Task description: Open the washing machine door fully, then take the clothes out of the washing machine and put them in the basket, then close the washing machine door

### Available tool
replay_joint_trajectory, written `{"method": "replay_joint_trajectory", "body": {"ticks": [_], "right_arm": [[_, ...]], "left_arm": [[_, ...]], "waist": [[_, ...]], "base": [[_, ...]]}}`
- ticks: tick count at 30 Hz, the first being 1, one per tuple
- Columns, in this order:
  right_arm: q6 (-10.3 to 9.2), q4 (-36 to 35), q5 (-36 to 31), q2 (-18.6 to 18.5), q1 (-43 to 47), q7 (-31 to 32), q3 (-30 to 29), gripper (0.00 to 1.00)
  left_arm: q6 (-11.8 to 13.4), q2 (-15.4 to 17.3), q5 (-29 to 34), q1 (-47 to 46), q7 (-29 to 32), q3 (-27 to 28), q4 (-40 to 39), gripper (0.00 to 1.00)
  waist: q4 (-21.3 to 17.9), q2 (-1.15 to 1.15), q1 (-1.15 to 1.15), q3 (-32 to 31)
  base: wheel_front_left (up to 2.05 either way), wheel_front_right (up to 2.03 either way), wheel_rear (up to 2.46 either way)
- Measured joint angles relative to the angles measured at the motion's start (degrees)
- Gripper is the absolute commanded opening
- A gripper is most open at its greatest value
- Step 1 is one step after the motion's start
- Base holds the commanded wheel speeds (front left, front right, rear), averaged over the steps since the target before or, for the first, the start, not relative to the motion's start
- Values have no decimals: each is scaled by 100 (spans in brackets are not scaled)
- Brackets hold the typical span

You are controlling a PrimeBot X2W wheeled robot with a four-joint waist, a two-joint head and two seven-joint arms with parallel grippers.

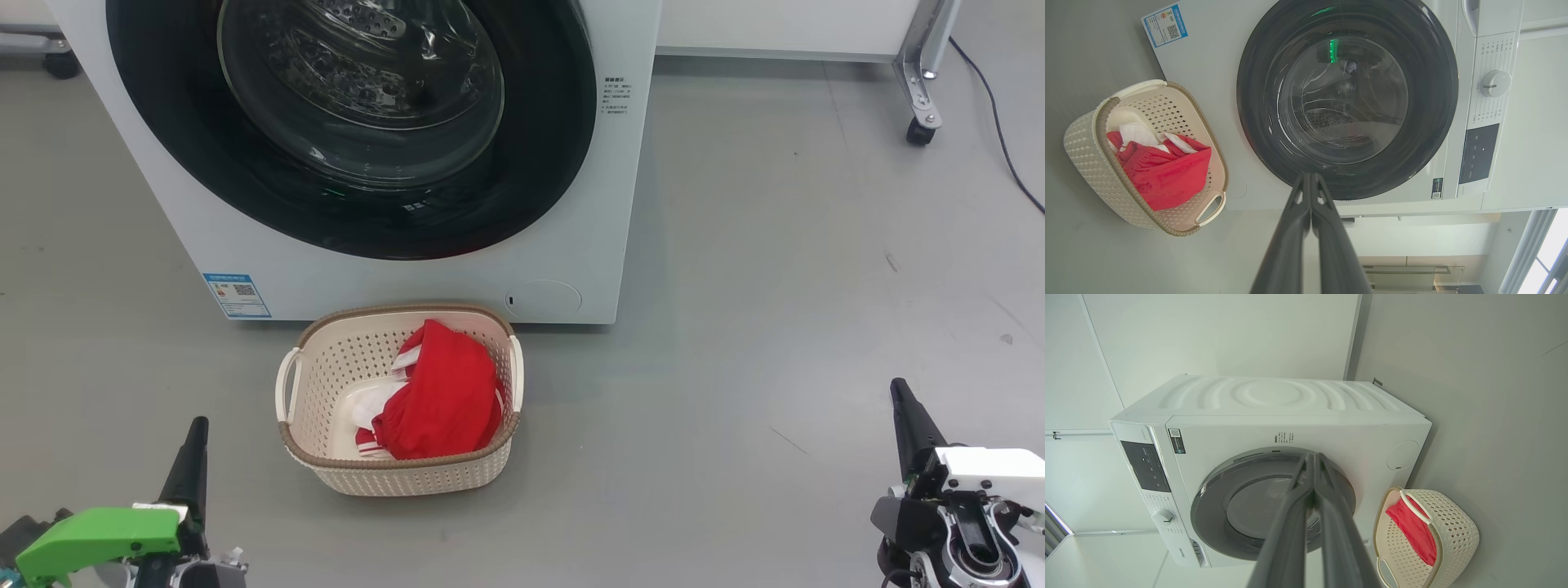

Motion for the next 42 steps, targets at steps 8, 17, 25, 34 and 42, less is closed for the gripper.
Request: {"method": "replay_joint_trajectory", "body": {"ticks": [8, 17, 25, 34, 42], "right_arm": [[0, 0, 0, 1, 0, 0, -1, 0], [0, -1, 0, 2, 0, 0, -2, 0], [0, -1, 0, 2, 0, 10, -5, 0], [0, -1, 0, 4, 0, 41, -7, 0], [0, -1, 0, 5, 0, 41, -8, 0]], "left_arm": [[0, 0, 0, 0, 0, -1, -1, 0], [0, 0, 0, 0, 0, -2, -2, 0], [0, 0, 0, 0, 0, -3, -3, 0], [0, 0, 0, 0, 0, -3, -4, 0], [0, 0, 0, 0, 0, -4, -5, 0]], "waist": [[0, 0, 0, 0], [0, 0, 0, 0], [0, 0, 0, 0], [0, 0, 0, 0], [0, 0, 0, 0]], "base": [[0, 0, 0], [0, 0, 0], [0, 0, 0], [0, 0, 0], [0, 0, 0]]}}
